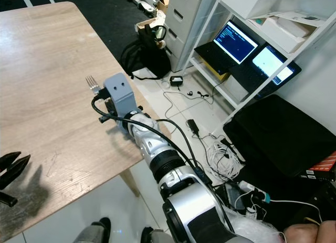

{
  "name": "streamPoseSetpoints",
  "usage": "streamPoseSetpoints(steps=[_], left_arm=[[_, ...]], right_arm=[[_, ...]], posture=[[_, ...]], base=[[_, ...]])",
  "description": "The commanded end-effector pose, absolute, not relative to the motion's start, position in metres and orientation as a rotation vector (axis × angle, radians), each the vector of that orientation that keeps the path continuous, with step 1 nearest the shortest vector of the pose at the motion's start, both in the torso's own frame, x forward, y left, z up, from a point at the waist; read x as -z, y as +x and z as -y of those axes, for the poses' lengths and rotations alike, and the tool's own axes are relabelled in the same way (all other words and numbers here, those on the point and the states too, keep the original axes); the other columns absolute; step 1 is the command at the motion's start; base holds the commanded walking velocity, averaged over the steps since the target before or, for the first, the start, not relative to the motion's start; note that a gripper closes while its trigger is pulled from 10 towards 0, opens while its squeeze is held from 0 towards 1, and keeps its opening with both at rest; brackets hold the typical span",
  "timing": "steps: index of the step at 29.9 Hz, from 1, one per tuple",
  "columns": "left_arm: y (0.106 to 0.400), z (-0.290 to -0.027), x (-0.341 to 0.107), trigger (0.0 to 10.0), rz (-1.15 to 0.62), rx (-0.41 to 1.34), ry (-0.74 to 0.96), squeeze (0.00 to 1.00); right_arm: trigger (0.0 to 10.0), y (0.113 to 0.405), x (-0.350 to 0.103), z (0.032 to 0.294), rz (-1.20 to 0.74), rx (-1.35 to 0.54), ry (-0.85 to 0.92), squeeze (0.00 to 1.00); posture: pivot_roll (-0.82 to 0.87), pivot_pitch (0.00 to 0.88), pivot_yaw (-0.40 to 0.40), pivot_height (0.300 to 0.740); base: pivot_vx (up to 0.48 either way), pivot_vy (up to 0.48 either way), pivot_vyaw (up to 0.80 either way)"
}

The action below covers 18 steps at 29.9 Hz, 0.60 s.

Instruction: Setting the table

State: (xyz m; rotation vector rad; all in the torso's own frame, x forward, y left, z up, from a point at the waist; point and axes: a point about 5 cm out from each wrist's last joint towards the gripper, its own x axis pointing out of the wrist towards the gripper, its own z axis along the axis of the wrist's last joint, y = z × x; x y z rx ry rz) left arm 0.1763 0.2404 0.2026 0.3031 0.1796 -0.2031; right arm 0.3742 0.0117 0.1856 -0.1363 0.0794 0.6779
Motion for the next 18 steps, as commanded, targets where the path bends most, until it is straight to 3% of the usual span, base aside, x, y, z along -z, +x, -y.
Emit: streamPoseSetpoints(steps=[1, 4, 5, 6, 8, 12, 18], left_arm=[[0.175, -0.238, -0.2, 10.0, -0.187, 0.209, 0.297, 0.0], [0.178, -0.237, -0.199, 10.0, -0.181, 0.207, 0.29, 0.0], [0.187, -0.233, -0.199, 10.0, -0.15, 0.191, 0.262, 0.0], [0.194, -0.229, -0.198, 10.0, -0.129, 0.176, 0.237, 0.0], [0.199, -0.226, -0.198, 10.0, -0.115, 0.166, 0.221, 0.0], [0.224, -0.195, -0.205, 10.0, -0.014, 0.241, 0.177, 0.0], [0.235, -0.183, -0.216, 10.0, 0.037, 0.308, 0.18, 0.0]], right_arm=[[0.0, 0.361, -0.165, -0.031, -0.176, -0.704, -0.052, 0.0], [0.0, 0.363, -0.178, -0.025, -0.088, -0.68, 0.021, 0.0], [0.0, 0.363, -0.194, -0.016, 0.043, -0.664, 0.091, 0.0], [10.0, 0.361, -0.201, -0.01, 0.104, -0.655, 0.121, 0.0], [10.0, 0.359, -0.205, -0.006, 0.138, -0.648, 0.139, 0.0], [10.0, 0.344, -0.218, 0.035, 0.29, -0.491, 0.241, 0.0], [10.0, 0.332, -0.216, 0.056, 0.334, -0.403, 0.232, 0.0]], posture=[[0.29, 0.217, -0.097, 0.74], [0.29, 0.215, -0.094, 0.74], [0.28, 0.204, -0.082, 0.74], [0.27, 0.198, -0.073, 0.74], [0.27, 0.195, -0.07, 0.74], [0.22, 0.164, -0.032, 0.74], [0.18, 0.14, -0.003, 0.74]], base=[[0.0, 0.0, 0.0], [0.0, 0.0, 0.0], [0.0, 0.0, 0.0], [0.0, 0.0, 0.0], [0.0, 0.0, 0.0], [0.0, 0.0, 0.0], [0.0, 0.0, 0.0]])
